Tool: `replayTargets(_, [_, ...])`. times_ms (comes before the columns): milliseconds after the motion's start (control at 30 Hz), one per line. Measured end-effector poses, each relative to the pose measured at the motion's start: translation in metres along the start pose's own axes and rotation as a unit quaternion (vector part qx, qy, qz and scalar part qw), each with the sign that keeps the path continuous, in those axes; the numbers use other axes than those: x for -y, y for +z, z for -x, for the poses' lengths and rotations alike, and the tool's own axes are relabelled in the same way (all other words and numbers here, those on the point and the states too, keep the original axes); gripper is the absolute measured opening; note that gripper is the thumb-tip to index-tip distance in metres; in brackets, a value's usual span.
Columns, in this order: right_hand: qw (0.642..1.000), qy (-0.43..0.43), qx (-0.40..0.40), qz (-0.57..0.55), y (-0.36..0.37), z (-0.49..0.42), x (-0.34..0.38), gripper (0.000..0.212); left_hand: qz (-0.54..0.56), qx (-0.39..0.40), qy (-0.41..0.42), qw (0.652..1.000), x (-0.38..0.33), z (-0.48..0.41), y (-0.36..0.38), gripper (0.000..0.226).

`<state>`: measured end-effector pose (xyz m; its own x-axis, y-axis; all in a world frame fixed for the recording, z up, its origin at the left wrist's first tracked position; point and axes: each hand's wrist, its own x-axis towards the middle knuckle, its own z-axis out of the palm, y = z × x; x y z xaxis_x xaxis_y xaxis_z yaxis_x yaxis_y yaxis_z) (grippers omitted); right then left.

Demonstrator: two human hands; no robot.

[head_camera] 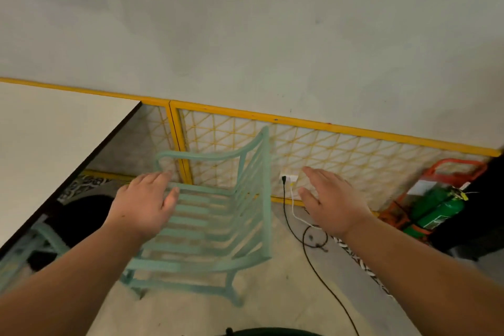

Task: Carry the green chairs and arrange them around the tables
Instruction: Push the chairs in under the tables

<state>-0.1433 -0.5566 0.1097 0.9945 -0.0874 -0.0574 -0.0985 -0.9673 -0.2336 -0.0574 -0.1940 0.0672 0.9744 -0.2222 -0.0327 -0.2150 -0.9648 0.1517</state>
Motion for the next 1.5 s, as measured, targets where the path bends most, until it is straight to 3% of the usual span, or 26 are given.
replayTargets(133, [0.999, -0.022, 0.026, 0.016, -0.015, -0.021, -0.075, 0.061, 0.024, 0.026, -0.027, 0.999, -0.075, 0.009, 0.023, 0.069])
replayTargets(267, [0.998, -0.044, 0.036, 0.033, -0.023, -0.052, -0.115, 0.059, 0.036, 0.004, -0.051, 0.998, -0.111, 0.011, 0.027, 0.083])
replayTargets(767, [0.99, -0.138, 0.041, 0.01, -0.02, -0.181, -0.129, 0.059, -0.001, 0.024, -0.143, 0.989, -0.129, -0.069, 0.032, 0.067])
replayTargets(967, [0.975, -0.212, 0.062, 0.022, -0.029, -0.263, -0.143, 0.058, 0.006, 0.005, -0.23, 0.973, -0.149, -0.107, 0.037, 0.067])
replayTargets(1200, [0.949, -0.292, 0.105, 0.05, -0.034, -0.335, -0.165, 0.068, 0.046, 0.026, -0.311, 0.949, -0.217, -0.121, 0.065, 0.077])
replayTargets(1333, [0.931, -0.339, 0.12, 0.061, -0.024, -0.359, -0.163, 0.059, 0.054, 0.032, -0.341, 0.938, -0.242, -0.115, 0.084, 0.078])
replayTargets(1500, [0.915, -0.378, 0.133, 0.057, -0.002, -0.363, -0.138, 0.058, 0.065, 0.05, -0.374, 0.924, -0.246, -0.102, 0.102, 0.096])
